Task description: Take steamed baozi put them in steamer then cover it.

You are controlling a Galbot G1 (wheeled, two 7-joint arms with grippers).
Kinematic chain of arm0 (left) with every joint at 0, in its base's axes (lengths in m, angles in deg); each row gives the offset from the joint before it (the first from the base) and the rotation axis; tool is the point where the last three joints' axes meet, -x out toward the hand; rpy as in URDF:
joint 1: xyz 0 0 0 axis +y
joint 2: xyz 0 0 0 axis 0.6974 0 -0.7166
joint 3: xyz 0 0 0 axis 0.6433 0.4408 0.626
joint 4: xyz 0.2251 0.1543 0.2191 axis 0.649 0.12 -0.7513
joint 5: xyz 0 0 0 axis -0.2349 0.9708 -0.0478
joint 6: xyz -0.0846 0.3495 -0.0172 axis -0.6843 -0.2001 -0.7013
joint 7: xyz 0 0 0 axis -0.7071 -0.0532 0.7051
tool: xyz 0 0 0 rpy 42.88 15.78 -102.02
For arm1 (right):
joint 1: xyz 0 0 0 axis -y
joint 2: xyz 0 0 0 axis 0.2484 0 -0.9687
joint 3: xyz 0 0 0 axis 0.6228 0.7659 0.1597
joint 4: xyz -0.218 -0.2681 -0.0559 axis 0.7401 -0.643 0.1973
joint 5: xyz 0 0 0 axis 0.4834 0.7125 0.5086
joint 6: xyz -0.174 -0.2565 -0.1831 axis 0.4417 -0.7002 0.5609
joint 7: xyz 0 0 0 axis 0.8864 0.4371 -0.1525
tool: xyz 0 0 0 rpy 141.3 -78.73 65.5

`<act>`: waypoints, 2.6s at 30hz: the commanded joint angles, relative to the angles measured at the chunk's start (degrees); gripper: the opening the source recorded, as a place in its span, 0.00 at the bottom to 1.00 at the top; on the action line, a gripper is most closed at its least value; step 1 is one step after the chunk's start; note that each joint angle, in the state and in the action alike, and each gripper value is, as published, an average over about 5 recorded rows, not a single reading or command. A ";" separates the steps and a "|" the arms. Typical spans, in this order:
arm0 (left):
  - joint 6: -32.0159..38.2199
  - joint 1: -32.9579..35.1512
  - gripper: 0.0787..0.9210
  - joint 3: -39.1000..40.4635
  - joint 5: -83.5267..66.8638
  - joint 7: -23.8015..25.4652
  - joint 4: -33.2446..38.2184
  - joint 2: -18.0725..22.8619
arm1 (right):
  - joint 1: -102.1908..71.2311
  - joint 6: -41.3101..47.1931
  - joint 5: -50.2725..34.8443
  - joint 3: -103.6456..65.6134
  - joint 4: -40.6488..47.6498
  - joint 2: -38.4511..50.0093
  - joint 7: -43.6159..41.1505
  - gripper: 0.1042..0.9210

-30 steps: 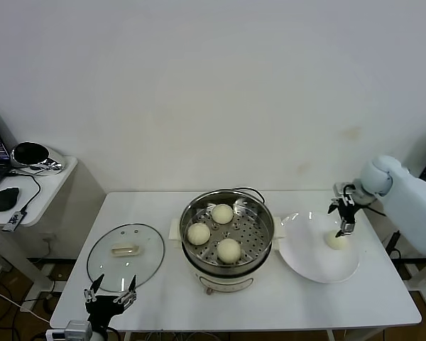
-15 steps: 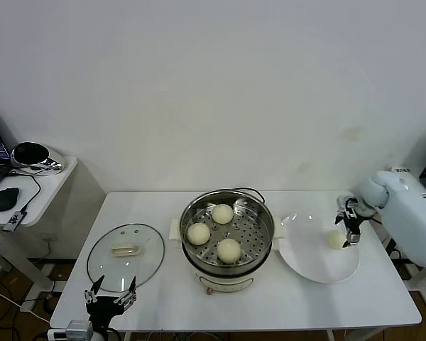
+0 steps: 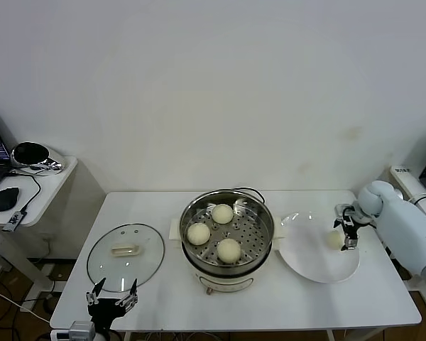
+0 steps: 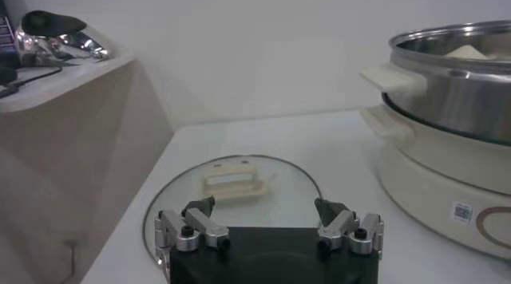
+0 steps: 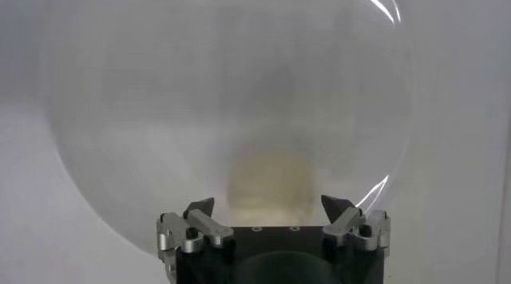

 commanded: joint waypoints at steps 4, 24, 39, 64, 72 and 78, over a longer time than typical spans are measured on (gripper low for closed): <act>0.05 -0.07 0.88 -0.02 0.03 0.01 -0.45 -0.12 | -0.34 -0.68 1.03 -0.18 1.53 -0.88 1.06 0.88; 0.11 -0.07 0.88 0.58 -0.10 -0.06 -0.41 0.09 | 0.40 0.30 -0.61 0.53 -0.32 0.03 0.67 0.57; 0.13 -1.75 0.88 0.55 -0.58 -0.03 0.40 -0.38 | 24.80 11.77 -27.02 23.61 -17.39 5.27 -4.98 0.54; 0.37 -2.35 0.88 -1.05 -1.75 -0.20 5.63 -0.12 | 50.34 32.11 -58.77 58.05 -31.86 -10.50 -3.65 0.54; 0.30 -2.07 0.88 -1.52 -1.68 -0.23 5.82 -0.09 | 42.87 34.47 -55.58 54.80 -29.81 -13.55 -0.97 0.54; 0.30 -2.28 0.88 -1.46 -1.68 -0.23 5.47 0.06 | 39.76 35.87 -53.48 54.83 -29.17 -14.29 0.10 0.54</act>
